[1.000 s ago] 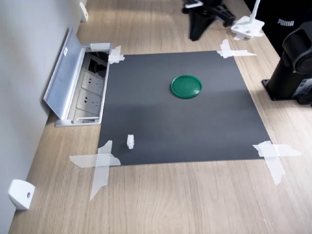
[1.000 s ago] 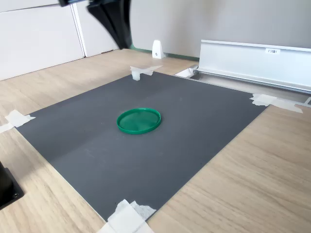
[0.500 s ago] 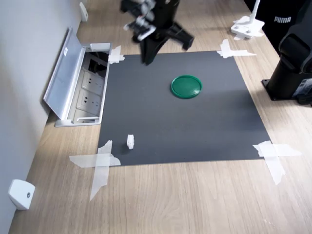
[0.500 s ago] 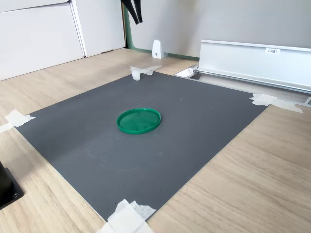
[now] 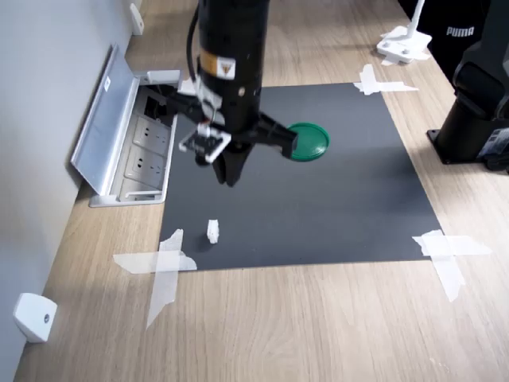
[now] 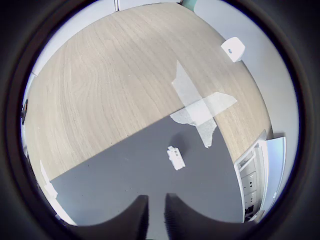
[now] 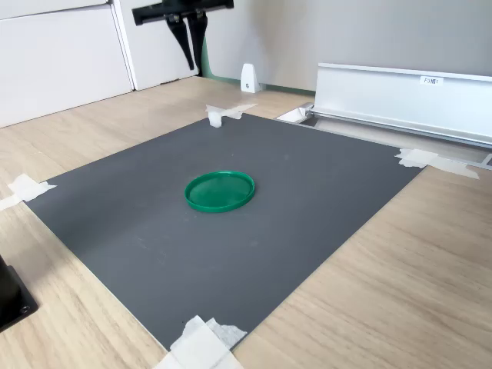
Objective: Grasp a white terminal and put it on the green lid.
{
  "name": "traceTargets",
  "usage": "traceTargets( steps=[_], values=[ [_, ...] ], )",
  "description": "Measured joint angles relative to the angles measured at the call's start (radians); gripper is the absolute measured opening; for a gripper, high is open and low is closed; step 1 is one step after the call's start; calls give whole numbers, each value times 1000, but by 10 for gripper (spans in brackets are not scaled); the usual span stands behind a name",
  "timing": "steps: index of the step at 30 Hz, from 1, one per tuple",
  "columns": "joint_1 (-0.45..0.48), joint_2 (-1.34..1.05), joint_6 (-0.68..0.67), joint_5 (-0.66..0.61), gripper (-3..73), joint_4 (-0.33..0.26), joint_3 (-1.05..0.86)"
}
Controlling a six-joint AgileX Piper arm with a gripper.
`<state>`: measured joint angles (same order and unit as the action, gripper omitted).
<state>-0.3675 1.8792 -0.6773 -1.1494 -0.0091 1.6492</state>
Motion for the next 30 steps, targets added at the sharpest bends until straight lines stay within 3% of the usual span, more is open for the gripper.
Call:
traceTargets(
  steps=[6,12,18,24,30],
  values=[
    [0,1,-34,10,459,9,0],
    [0,24,-146,13,632,22,27],
    [0,55,-333,30,650,56,58],
    [-49,102,-374,50,651,128,58],
    [-72,144,-388,80,651,134,58]
  ],
)
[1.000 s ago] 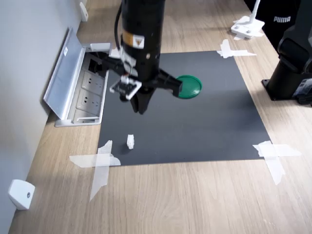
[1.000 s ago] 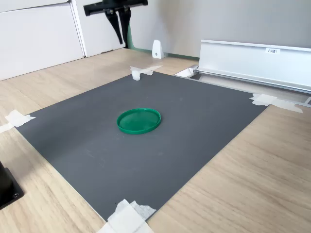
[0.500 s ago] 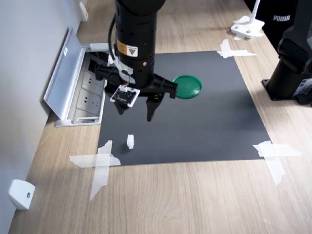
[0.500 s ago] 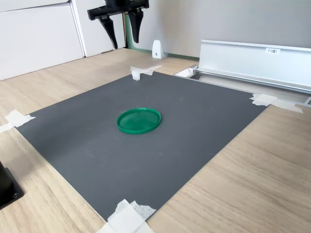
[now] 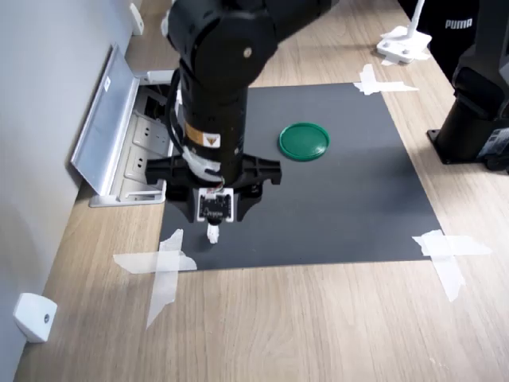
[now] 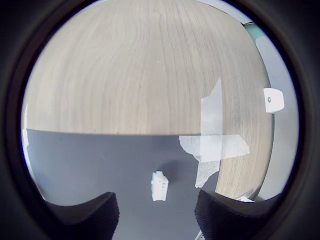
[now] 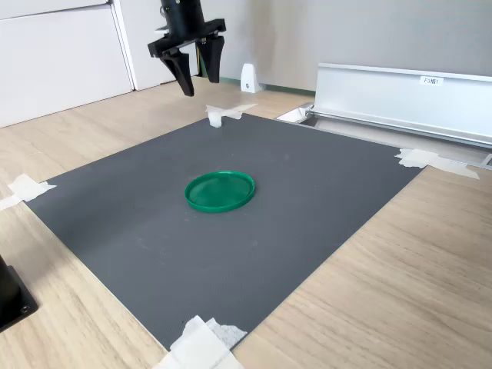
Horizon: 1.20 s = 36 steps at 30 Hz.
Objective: Grasp a white terminal and put it on the green lid.
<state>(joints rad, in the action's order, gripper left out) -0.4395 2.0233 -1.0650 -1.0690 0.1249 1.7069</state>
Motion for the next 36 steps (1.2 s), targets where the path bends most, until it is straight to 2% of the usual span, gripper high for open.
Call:
traceTargets(
  steps=[8,16,23,25,27,33,34,36],
  values=[
    [2,71,41,59,651,31,0],
    [2,119,85,59,649,30,0],
    [2,130,112,59,608,16,0],
    [2,130,114,59,568,17,0],
    [2,130,117,59,489,19,0],
    [2,134,166,59,129,54,0],
    [2,134,169,59,93,54,0],
    [2,134,177,59,91,54,0]
  ],
)
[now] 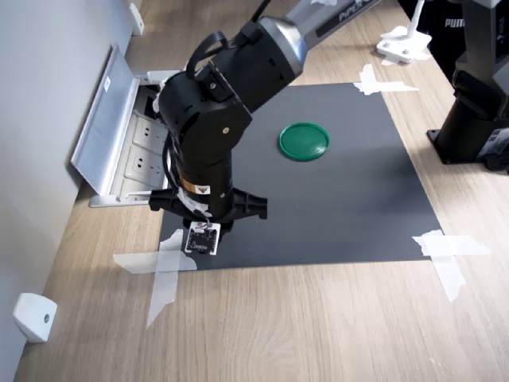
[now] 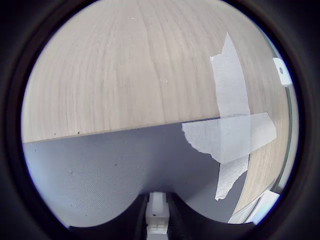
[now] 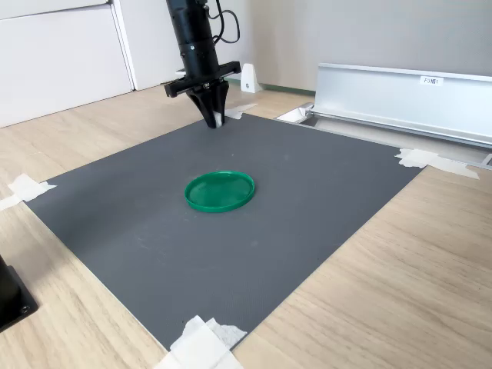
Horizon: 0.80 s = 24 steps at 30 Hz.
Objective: Grasp a white terminal and put it on the green lid.
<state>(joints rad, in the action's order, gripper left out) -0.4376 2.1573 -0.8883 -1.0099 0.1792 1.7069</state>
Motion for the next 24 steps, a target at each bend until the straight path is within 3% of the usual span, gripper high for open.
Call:
traceTargets(
  steps=[10,13,17,24],
  values=[
    [1,-163,-8,-71,92,-7,0],
    [21,-264,-40,-163,92,-53,0],
    [113,-393,-119,-200,92,-150,-44],
    [285,-599,-264,-211,92,-148,-236]
  ],
)
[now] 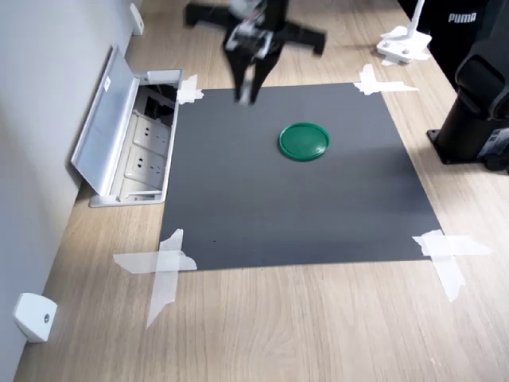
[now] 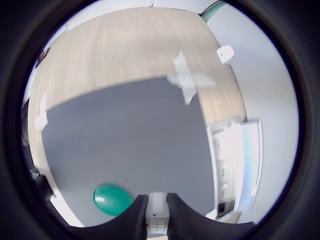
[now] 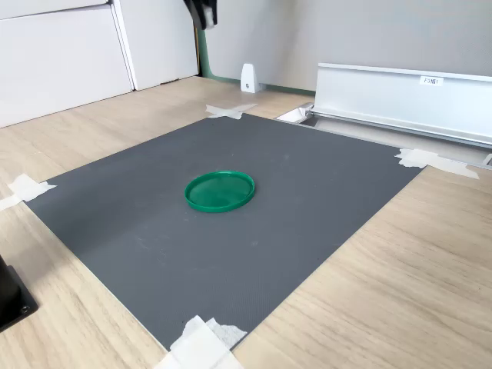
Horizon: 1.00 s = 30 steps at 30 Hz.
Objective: Grasp a white terminal and put it on the green lid.
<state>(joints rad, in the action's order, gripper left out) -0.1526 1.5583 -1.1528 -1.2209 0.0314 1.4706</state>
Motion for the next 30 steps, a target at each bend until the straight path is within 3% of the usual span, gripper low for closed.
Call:
traceTargets(
  steps=[5,11,30],
  values=[
    [117,-103,-111,11,92,1,-202],
    [228,-146,-176,137,92,14,-413],
    [226,-70,-167,505,92,66,-678]
  ],
)
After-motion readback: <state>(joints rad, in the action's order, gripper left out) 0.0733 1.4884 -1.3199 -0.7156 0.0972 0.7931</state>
